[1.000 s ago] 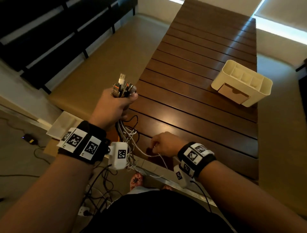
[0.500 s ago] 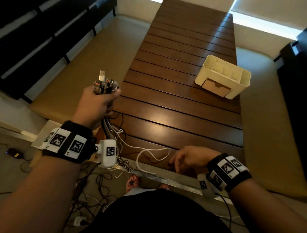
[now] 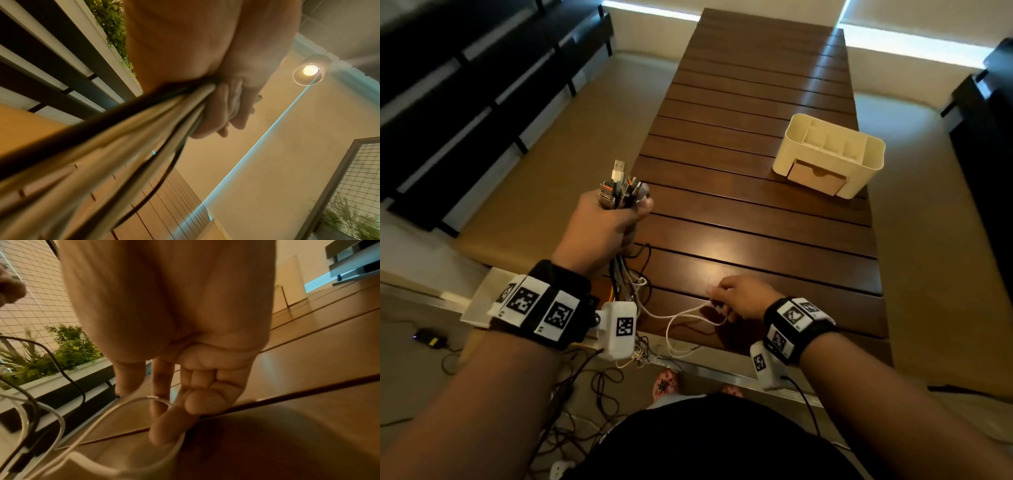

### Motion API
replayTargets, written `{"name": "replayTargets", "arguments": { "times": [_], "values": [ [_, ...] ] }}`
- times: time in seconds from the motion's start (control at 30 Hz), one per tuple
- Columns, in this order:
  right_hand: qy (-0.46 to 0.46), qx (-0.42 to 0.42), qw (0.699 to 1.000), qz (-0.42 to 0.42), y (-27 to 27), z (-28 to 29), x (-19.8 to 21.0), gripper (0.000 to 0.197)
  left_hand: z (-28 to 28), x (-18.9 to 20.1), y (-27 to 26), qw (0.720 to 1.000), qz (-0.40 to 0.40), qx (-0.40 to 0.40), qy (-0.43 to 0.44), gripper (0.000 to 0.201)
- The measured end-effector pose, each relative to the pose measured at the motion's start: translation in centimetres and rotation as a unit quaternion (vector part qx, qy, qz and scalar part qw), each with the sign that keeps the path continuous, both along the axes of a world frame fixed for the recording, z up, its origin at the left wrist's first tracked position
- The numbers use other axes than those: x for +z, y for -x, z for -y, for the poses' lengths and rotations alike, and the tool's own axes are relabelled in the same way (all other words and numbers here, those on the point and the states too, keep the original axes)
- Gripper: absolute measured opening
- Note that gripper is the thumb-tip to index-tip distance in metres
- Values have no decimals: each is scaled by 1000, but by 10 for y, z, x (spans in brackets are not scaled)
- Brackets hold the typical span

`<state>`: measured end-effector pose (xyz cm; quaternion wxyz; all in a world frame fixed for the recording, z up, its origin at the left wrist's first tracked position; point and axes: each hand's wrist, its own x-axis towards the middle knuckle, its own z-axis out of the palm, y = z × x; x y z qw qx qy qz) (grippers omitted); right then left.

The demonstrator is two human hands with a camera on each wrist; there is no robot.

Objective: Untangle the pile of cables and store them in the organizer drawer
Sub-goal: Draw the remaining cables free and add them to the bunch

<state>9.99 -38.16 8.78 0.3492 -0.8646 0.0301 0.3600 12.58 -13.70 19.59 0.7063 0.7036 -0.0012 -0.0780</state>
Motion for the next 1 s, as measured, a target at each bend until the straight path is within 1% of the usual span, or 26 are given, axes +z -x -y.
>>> {"name": "replayTargets", "arguments": {
  "times": [0.1, 0.13, 0.2, 0.23, 0.27, 0.33, 0.43, 0.5, 0.57, 0.63, 0.7, 0.77, 0.8, 0.83, 0.87, 0.93, 0.97, 1.0],
  "values": [
    [-25, 28, 999, 38, -1, 1, 2, 3, -4, 0, 2, 1000, -2, 6, -2, 19],
    [-48, 37, 997, 39, -1, 2, 5, 15, -6, 0, 2, 1000, -1, 10, -2, 19],
    [-115, 60, 991, 17, 4, 5, 10, 44, -9, 0, 2, 1000, 1, 12, 0, 20],
    [-128, 77, 989, 7, 6, 6, 12, 54, -10, 0, 1, 1000, 1, 15, 1, 21],
    [-120, 100, 988, 1, 8, 6, 15, 59, -11, 0, 1, 1000, 1, 20, 2, 22],
    [-79, 144, 986, -24, 13, 7, 18, 50, -14, 0, -1, 999, 1, 32, 3, 21],
    [-24, 212, 970, -112, 19, 10, 22, 31, -15, 0, -2, 1000, 0, 31, 4, 17],
    [-12, 234, 965, -117, 21, 12, 26, 23, -13, 0, -1, 1000, -6, 27, 5, 19],
    [-5, 226, 972, -73, 18, 13, 31, 27, -9, 0, 1, 1000, -8, 23, 5, 20],
    [28, 197, 980, -4, 13, 11, 38, 37, -3, 2, 2, 1000, -9, 18, 6, 20],
    [58, 182, 980, 62, 8, 8, 42, 45, 3, 3, 2, 1000, -11, 14, 4, 19],
    [55, 165, 979, 111, 6, 4, 46, 42, 7, 5, 2, 1000, -9, 6, 2, 17],
    [35, 142, 981, 129, 5, 2, 47, 39, 9, 7, 1, 1000, -5, 2, 4, 16],
    [-3, 108, 984, 139, 5, 1, 47, 38, 12, 8, 1, 1000, -2, -2, 6, 15],
    [-50, 73, 986, 141, 5, -1, 47, 42, 15, 10, 1, 1000, 0, -6, 9, 13],
    [-136, 37, 979, 145, 3, -6, 52, 68, 24, 14, 2, 1000, 1, -18, 23, 14],
    [-168, 34, 974, 151, 1, -9, 56, 81, 30, 17, 3, 999, 2, -26, 36, 16],
    [-190, 39, 968, 157, -1, -14, 64, 88, 38, 21, 4, 998, 3, -33, 55, 18]
  ]
}}
